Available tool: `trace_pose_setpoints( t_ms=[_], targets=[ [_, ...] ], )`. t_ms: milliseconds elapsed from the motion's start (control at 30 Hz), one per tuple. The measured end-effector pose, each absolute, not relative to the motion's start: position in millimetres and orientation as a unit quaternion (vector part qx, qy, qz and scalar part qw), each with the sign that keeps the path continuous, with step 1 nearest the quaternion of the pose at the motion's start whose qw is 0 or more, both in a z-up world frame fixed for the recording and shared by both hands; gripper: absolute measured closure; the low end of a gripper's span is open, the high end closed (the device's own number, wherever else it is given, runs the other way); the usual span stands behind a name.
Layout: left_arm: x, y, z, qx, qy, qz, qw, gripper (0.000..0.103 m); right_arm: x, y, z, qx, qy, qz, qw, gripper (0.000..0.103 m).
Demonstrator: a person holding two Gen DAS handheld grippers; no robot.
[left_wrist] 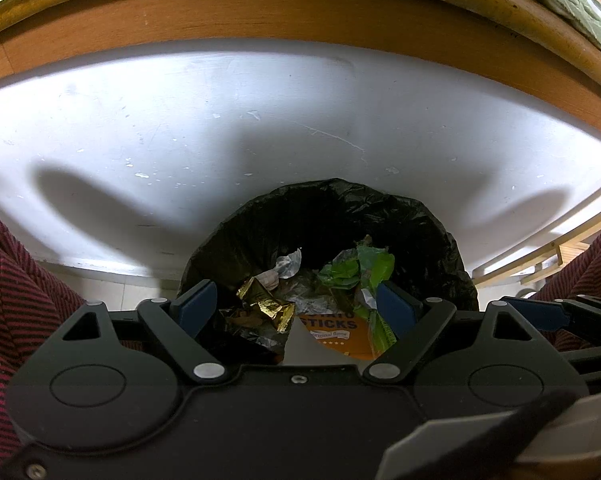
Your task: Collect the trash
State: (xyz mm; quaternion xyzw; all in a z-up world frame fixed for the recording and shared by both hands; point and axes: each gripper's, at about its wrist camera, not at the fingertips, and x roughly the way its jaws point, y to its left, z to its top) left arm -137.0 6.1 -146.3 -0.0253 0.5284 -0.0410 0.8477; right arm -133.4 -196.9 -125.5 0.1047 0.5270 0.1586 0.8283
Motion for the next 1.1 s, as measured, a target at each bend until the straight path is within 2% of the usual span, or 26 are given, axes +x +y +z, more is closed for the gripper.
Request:
trace_pose_setpoints(
  t_ms=[1100],
  targets=[
    [-136.2, 9.0, -146.4, -0.025, 0.529, -0.043, 0.847, 0.017, -133.9, -194.8, -126.0, 0.106, 0.528, 0.157, 0.828, 0.016]
  ],
)
